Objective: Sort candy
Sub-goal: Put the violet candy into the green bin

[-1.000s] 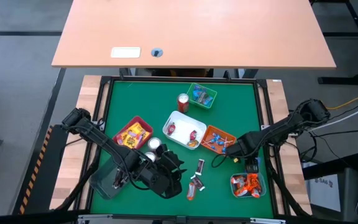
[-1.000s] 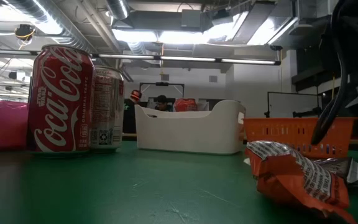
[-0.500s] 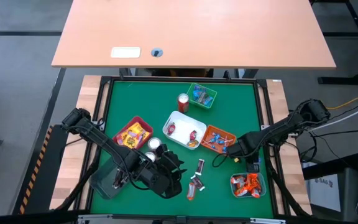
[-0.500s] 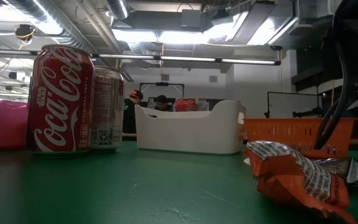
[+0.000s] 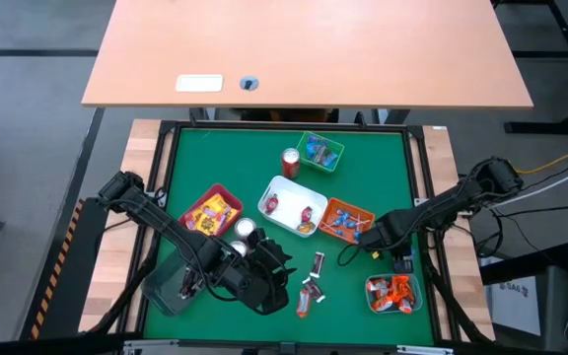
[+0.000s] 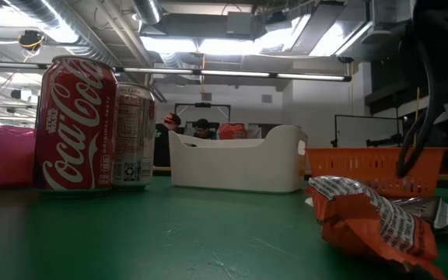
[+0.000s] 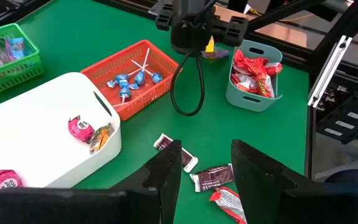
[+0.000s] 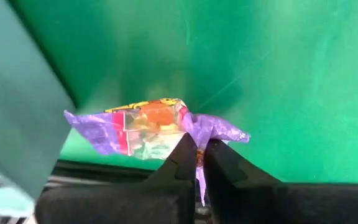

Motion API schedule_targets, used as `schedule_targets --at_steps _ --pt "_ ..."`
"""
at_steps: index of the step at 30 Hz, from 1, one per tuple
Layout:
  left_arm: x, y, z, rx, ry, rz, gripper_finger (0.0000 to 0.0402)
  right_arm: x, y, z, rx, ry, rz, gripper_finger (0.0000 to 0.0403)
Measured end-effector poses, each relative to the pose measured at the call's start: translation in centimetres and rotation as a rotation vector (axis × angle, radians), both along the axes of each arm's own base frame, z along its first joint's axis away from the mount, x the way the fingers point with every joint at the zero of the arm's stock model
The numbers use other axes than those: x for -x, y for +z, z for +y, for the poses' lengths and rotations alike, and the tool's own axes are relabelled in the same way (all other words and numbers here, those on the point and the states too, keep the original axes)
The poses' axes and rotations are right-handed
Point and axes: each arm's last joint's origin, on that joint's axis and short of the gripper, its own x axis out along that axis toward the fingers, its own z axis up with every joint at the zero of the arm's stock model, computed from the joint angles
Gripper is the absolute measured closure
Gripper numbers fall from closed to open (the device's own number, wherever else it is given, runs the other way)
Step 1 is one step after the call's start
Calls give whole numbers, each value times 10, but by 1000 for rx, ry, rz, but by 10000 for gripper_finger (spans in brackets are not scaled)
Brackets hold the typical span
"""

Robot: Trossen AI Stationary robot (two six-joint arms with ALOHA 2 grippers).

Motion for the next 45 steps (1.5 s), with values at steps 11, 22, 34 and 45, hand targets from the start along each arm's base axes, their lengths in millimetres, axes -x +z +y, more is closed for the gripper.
schedule_targets --at_steps 11,22,34,45 --pt "0 0 0 -1 1 -1 273 -10 41 4 13 80 49 400" --pt "0 0 0 -2 2 -1 273 -41 87 8 138 222 -214 399" --pt "-1 0 2 -2 9 -2 273 -78 124 -40 328 216 -441 399" --pt "-1 0 2 -2 9 -2 273 -97 129 -102 385 155 -584 396"
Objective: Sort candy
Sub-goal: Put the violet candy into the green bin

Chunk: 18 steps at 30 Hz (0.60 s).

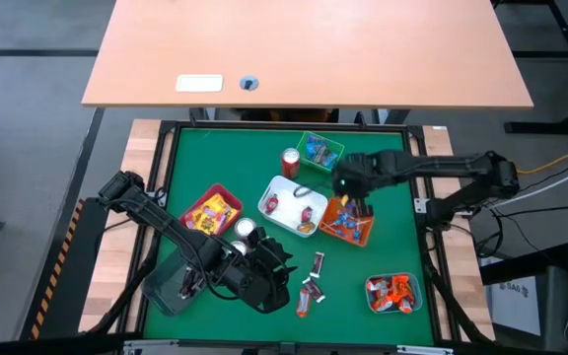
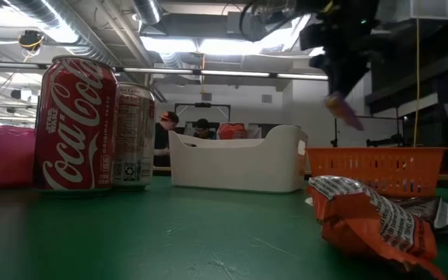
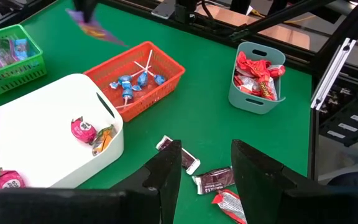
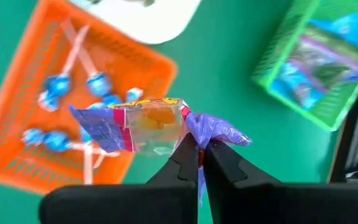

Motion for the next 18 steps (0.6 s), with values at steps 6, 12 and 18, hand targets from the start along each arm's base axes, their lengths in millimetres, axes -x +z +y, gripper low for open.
schedule_targets --at_steps 6,12,18 --pt "0 0 0 0 0 0 273 -4 3 -35 23 -59 -83 396" --pt "0 0 0 0 0 0 273 -3 6 -67 40 -116 -162 396" --pt "0 0 0 0 0 0 273 -1 10 -93 76 -182 -243 396"
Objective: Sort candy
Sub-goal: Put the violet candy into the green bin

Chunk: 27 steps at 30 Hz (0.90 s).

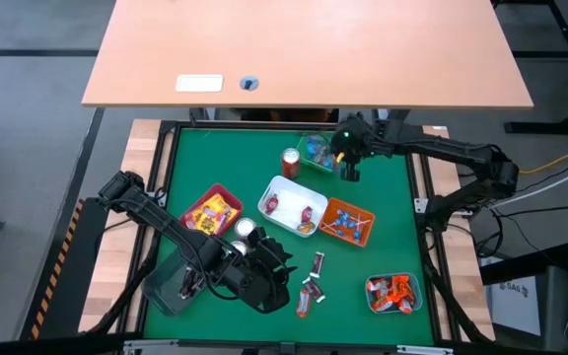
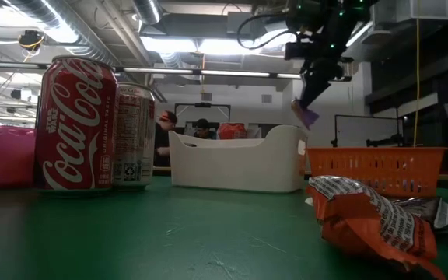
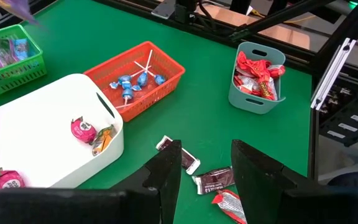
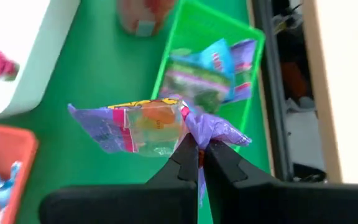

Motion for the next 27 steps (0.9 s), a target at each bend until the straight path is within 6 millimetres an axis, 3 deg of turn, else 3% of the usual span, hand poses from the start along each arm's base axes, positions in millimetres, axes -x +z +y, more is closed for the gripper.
schedule_targets --at_steps 16,27 --pt "0 0 0 -53 -16 6 273 4 -12 -48 39 -48 -274 395" --pt "-1 0 3 -61 -14 9 273 10 -31 -53 49 -71 -282 395"
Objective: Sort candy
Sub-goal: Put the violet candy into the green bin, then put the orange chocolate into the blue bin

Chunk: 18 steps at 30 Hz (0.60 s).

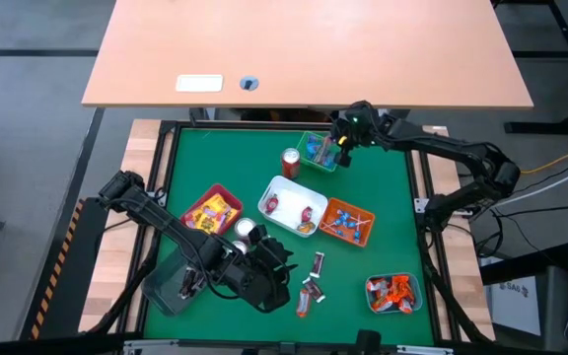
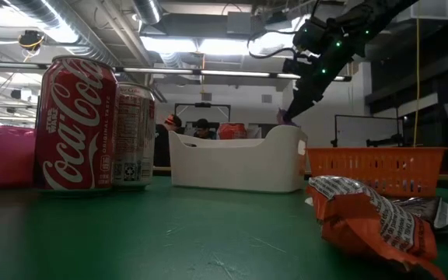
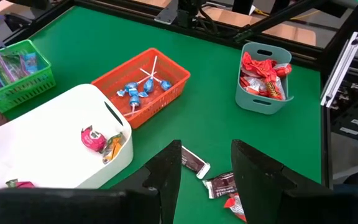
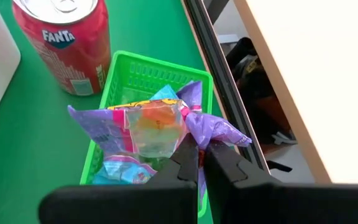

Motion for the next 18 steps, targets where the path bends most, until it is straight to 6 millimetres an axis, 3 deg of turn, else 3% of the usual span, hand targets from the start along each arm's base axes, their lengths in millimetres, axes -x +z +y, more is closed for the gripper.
schedule_targets --at_steps 8,18 --pt "0 0 0 1 0 0 273 -1 0 -1 16 0 -23 387" --pt "0 0 0 -5 -5 2 273 -1 0 -1 16 -1 -22 291"
